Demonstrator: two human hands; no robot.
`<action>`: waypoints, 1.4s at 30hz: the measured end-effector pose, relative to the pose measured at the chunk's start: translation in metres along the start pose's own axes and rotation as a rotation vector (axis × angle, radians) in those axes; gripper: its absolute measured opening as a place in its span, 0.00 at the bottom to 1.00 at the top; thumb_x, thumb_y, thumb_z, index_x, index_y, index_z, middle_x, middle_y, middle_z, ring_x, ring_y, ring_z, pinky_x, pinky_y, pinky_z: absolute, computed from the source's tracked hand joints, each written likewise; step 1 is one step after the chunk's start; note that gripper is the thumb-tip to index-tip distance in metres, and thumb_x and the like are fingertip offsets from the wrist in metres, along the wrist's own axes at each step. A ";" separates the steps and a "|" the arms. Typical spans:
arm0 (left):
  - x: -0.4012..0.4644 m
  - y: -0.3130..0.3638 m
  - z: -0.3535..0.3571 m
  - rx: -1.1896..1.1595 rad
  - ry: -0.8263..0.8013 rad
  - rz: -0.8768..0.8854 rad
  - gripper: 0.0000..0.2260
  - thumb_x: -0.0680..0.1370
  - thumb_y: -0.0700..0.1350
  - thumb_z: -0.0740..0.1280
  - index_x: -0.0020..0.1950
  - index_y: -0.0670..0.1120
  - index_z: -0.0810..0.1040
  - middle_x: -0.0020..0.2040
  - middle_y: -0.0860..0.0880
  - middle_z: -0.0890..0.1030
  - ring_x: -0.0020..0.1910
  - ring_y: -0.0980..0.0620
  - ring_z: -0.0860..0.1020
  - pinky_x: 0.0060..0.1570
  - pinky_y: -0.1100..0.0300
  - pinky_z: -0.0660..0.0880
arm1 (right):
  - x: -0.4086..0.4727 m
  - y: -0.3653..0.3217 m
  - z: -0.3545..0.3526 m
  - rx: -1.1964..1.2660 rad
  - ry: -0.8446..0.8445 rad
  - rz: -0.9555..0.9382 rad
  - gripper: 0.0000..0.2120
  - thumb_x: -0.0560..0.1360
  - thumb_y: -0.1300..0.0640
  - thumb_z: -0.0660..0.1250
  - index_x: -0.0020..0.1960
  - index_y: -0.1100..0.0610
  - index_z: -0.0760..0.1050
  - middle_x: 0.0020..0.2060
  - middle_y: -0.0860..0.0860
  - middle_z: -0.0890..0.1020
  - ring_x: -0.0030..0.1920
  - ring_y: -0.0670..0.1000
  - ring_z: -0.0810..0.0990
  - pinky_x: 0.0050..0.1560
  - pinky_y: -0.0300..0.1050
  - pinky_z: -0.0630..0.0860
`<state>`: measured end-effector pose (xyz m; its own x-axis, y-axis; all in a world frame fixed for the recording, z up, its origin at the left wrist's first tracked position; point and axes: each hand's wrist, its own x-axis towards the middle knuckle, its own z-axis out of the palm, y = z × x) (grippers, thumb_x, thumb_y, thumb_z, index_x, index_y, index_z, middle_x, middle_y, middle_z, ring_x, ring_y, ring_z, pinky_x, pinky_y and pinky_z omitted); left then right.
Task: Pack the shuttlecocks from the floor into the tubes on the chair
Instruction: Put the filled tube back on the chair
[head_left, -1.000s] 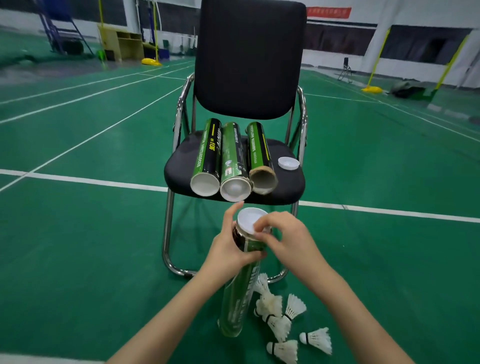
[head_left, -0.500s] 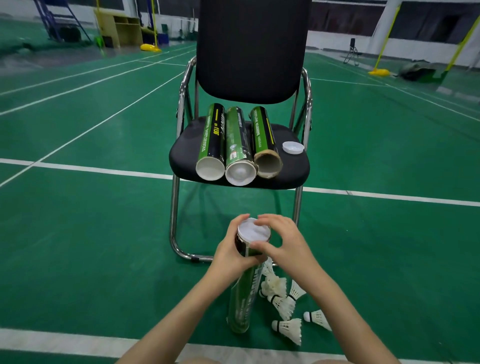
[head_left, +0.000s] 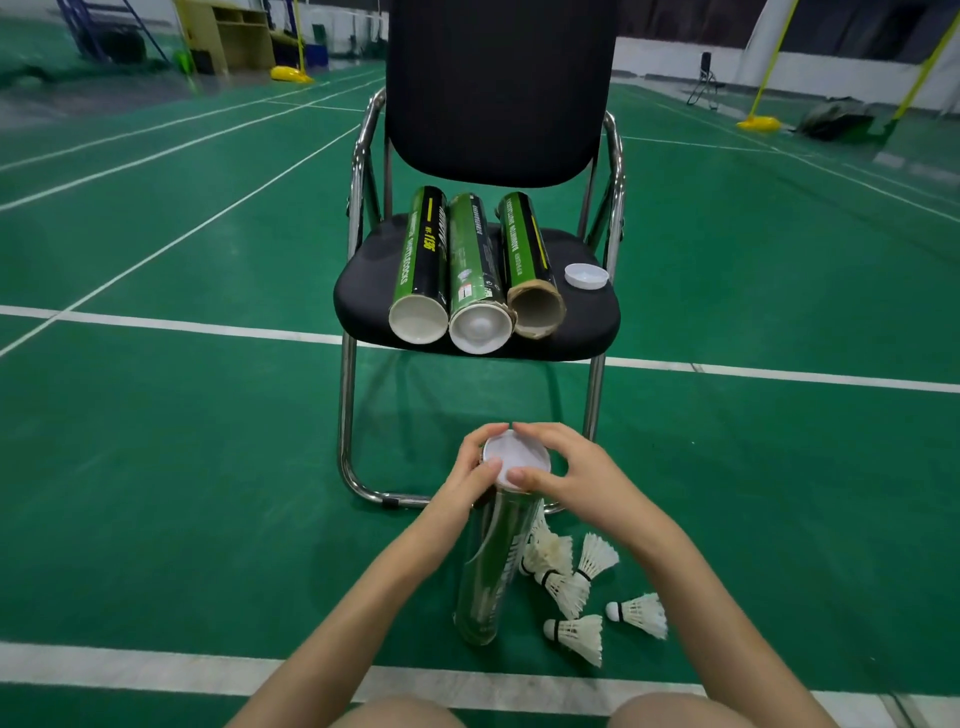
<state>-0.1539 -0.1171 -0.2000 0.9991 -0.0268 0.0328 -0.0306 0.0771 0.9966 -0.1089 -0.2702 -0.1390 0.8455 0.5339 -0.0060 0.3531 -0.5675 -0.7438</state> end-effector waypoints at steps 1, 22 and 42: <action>0.000 -0.003 0.000 -0.011 0.020 0.006 0.19 0.71 0.63 0.62 0.61 0.62 0.70 0.67 0.48 0.71 0.67 0.47 0.70 0.68 0.48 0.65 | -0.001 0.001 0.000 -0.006 -0.007 0.000 0.28 0.71 0.46 0.69 0.69 0.48 0.67 0.64 0.40 0.70 0.61 0.38 0.67 0.60 0.35 0.62; -0.014 -0.005 -0.003 -0.082 0.080 0.020 0.17 0.71 0.56 0.63 0.58 0.55 0.75 0.63 0.49 0.76 0.63 0.46 0.73 0.64 0.49 0.67 | -0.011 0.002 0.011 -0.182 -0.027 0.042 0.28 0.70 0.35 0.62 0.69 0.34 0.60 0.57 0.33 0.69 0.58 0.37 0.68 0.54 0.46 0.70; -0.065 0.061 -0.002 -0.145 0.240 -0.142 0.15 0.77 0.41 0.66 0.63 0.48 0.76 0.53 0.48 0.84 0.48 0.53 0.82 0.43 0.57 0.79 | -0.032 -0.036 0.006 0.287 -0.043 0.037 0.26 0.64 0.50 0.76 0.60 0.47 0.73 0.54 0.45 0.79 0.55 0.44 0.77 0.45 0.44 0.81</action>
<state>-0.2211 -0.1081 -0.1420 0.9719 0.1876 -0.1420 0.0968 0.2314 0.9680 -0.1510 -0.2628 -0.1165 0.8359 0.5456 -0.0603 0.1895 -0.3900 -0.9011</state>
